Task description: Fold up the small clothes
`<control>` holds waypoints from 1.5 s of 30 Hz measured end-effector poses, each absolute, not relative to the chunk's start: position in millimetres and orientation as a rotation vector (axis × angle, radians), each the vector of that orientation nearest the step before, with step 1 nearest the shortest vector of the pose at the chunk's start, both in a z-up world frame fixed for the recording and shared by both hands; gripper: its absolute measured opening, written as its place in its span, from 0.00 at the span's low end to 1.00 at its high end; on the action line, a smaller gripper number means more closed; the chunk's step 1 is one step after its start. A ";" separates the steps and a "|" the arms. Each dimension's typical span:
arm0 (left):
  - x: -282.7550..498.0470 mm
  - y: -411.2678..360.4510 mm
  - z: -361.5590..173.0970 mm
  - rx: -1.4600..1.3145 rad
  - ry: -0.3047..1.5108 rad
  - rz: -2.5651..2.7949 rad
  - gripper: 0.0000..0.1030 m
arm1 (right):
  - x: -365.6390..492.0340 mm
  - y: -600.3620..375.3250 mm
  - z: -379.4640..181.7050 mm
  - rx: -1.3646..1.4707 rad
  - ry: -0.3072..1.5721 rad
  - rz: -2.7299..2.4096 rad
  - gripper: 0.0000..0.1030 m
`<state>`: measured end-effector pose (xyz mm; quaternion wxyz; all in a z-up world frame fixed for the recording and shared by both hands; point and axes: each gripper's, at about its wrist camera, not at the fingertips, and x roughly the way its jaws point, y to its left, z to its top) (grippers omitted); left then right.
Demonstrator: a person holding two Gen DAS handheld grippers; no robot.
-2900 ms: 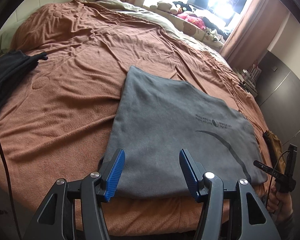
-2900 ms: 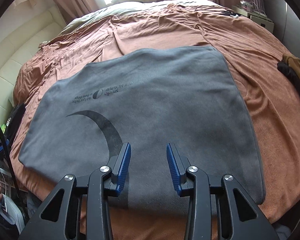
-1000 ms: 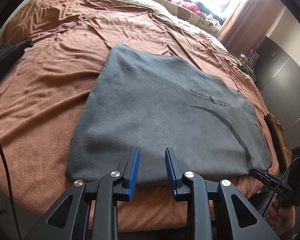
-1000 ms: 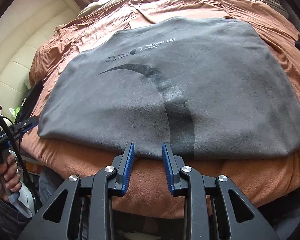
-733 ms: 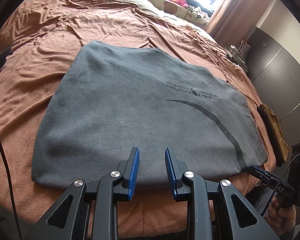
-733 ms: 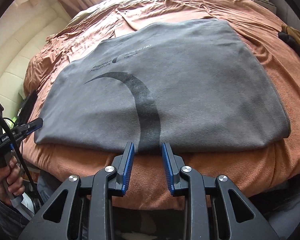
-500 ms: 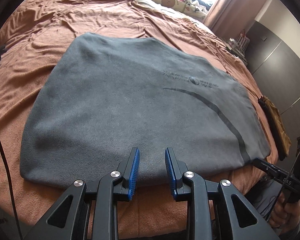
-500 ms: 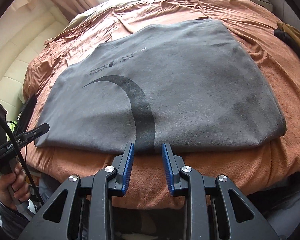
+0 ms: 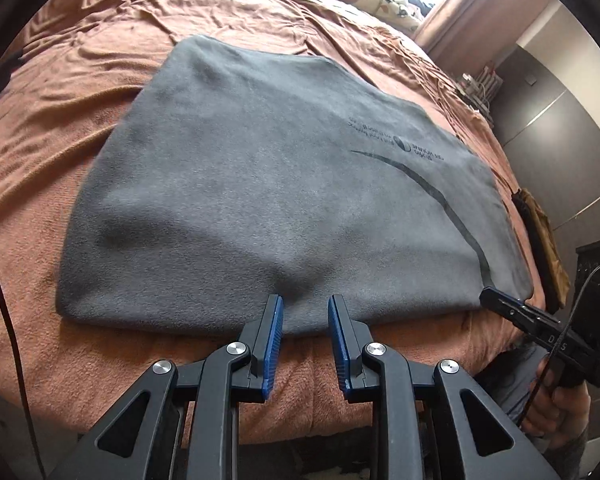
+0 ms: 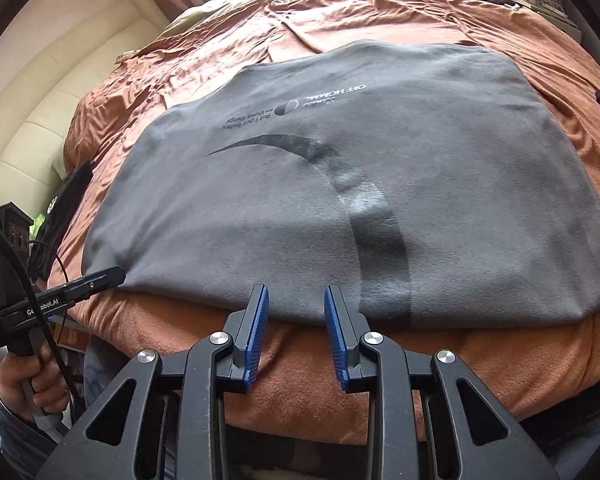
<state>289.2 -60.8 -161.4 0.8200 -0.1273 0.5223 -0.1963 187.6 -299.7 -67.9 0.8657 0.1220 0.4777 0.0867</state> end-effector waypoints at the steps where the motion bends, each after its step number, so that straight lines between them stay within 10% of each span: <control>1: 288.1 -54.6 -158.8 -0.291 1.105 -0.413 0.26 | 191.0 -296.7 -68.6 0.250 1.002 0.189 0.24; 7: 280.8 -14.9 -145.9 -0.401 1.070 -0.341 0.29 | 209.7 -281.2 -70.9 0.224 1.001 0.229 0.24; 12: 278.6 8.8 -144.6 -0.465 1.072 -0.256 0.50 | 223.0 -270.2 -74.3 0.214 0.993 0.278 0.24; 45: 285.0 41.6 -174.4 -0.840 0.978 -0.196 0.50 | 232.8 -251.7 -102.1 0.208 1.027 0.324 0.24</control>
